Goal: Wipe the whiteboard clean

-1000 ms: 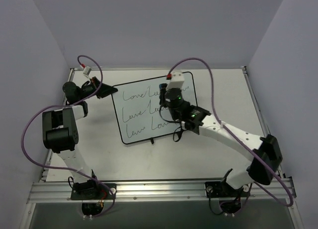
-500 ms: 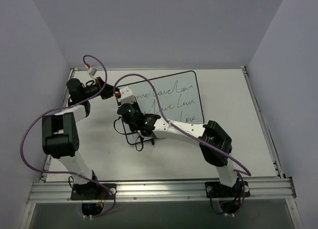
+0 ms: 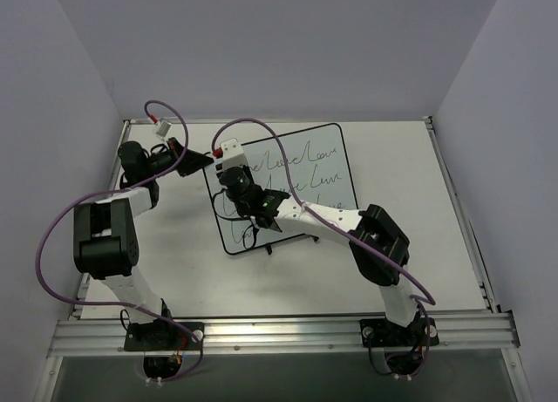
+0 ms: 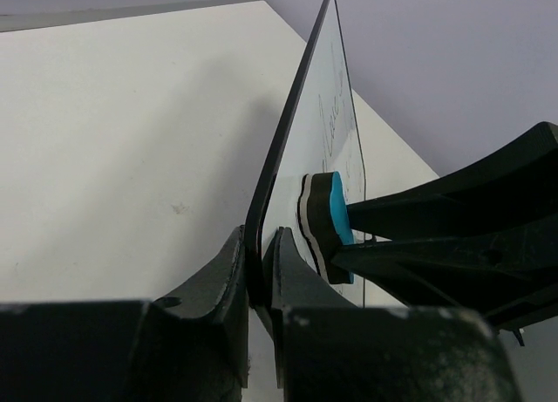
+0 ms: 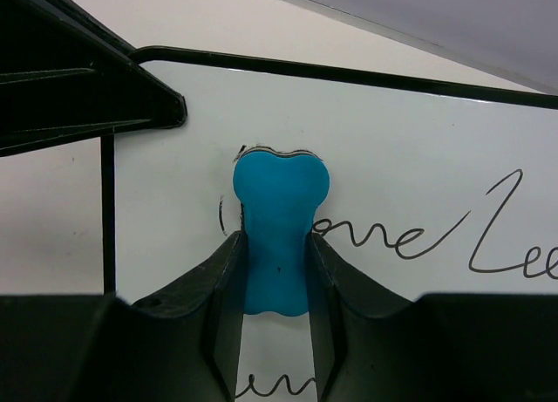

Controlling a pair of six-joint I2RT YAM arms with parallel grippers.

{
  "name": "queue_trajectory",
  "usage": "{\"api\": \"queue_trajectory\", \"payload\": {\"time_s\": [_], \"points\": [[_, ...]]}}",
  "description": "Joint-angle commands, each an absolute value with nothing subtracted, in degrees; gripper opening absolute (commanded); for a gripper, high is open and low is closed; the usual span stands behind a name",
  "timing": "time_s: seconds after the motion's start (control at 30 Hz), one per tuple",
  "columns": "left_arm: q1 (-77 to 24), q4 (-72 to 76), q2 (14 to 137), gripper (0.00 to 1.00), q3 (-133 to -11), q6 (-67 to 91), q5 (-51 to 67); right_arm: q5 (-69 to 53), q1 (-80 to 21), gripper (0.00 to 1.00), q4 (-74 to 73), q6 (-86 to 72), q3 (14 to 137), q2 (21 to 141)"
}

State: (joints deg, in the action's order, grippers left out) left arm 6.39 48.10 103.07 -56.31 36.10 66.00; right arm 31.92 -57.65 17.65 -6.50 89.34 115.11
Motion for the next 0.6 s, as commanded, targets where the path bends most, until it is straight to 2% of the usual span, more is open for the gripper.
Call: {"api": "queue_trajectory", "payload": {"time_s": [0.0,0.2,0.47,0.57], "points": [[5.36,49.41,99.67,0.02,-54.93,20.93,67.59,33.23,-52.39,0.00,19.51,-4.75,84.74,112.24],[5.19,44.85,97.83,0.02,-54.84,16.63,66.45,30.85,-49.04,0.00,19.34,-5.80,81.12,109.25],[2.20,26.22,94.48,0.02,-57.39,2.21,62.58,30.49,-55.63,0.00,13.80,-6.50,92.09,116.01],[1.93,25.40,94.75,0.02,-57.74,1.93,62.49,30.41,-58.35,0.00,13.97,-7.03,93.69,118.65]]}}
